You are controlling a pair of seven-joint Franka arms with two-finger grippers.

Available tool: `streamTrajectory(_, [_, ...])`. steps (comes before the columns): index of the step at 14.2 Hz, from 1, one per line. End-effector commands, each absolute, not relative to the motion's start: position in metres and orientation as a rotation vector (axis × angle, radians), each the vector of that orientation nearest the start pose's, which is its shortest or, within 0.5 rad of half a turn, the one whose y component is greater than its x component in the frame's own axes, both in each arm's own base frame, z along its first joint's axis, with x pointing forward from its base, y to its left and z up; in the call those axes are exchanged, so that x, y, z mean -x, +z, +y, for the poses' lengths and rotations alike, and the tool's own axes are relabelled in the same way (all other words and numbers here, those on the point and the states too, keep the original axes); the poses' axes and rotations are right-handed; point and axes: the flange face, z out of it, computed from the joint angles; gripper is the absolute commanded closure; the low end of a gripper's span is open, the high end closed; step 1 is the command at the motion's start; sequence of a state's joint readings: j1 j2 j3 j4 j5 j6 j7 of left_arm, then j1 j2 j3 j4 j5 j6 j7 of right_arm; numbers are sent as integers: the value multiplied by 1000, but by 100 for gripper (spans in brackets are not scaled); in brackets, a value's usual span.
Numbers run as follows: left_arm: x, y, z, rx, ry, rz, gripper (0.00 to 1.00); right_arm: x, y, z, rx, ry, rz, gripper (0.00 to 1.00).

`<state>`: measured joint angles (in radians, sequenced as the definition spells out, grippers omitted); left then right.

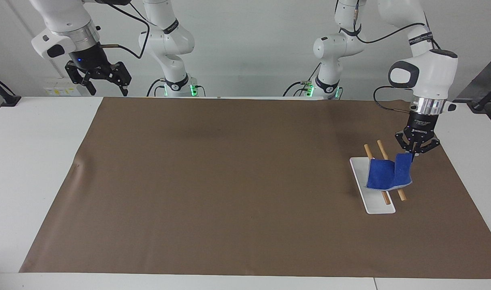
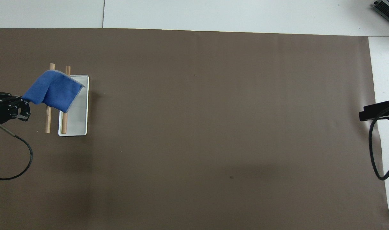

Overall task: Right arm passes towel to left arm to hang
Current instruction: 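Lower the towel with the left gripper over the wooden sticks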

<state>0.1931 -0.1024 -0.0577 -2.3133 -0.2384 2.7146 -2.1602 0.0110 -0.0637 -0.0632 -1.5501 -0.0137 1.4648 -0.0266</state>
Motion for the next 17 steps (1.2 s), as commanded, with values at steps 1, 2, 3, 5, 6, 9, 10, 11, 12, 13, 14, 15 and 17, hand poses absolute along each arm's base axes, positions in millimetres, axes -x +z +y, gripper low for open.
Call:
streamTrajectory(1, [-521, 440, 77, -819, 188, 2520, 96, -523, 648, -29, 3130, 79, 18, 0])
streamTrajectory(2, [-521, 440, 77, -813, 186, 2523, 96, -527, 643, -30, 3133, 96, 19, 0])
streamTrajectory(3, [-521, 440, 76, -815, 182, 2525, 93, -533, 635, -32, 3133, 125, 26, 0])
streamTrajectory(5, [-521, 439, 77, -819, 179, 2530, 71, -542, 634, -34, 3142, 119, 30, 0])
streamTrajectory(6, [-521, 440, 77, -820, 180, 2528, 43, -549, 632, -33, 3146, 124, 25, 0])
streamTrajectory(9, [-524, 444, 83, -819, 182, 2529, 0, -547, 619, -26, 3141, 154, 18, 0])
streamTrajectory(10, [-527, 451, 83, -826, 168, 2538, 0, -547, 619, -25, 3139, 154, 13, 0])
streamTrajectory(11, [-531, 460, 83, -836, 154, 2545, 0, -546, 621, -24, 3130, 151, 9, 0])
streamTrajectory(12, [-535, 471, 82, -849, 138, 2553, 0, -546, 620, -28, 3126, 153, 21, 0])
streamTrajectory(13, [-538, 479, 81, -881, 141, 2563, 0, -546, 620, -30, 3126, 153, 26, 0])
streamTrajectory(14, [-539, 486, 79, -930, 163, 2571, 0, -546, 620, -31, 3126, 153, 28, 0])
streamTrajectory(15, [-540, 491, 73, -967, 171, 2574, 0, -546, 620, -30, 3126, 153, 26, 0])
streamTrajectory(17, [-541, 496, 65, -1027, 199, 2571, 0, -546, 620, -30, 3126, 153, 26, 0])
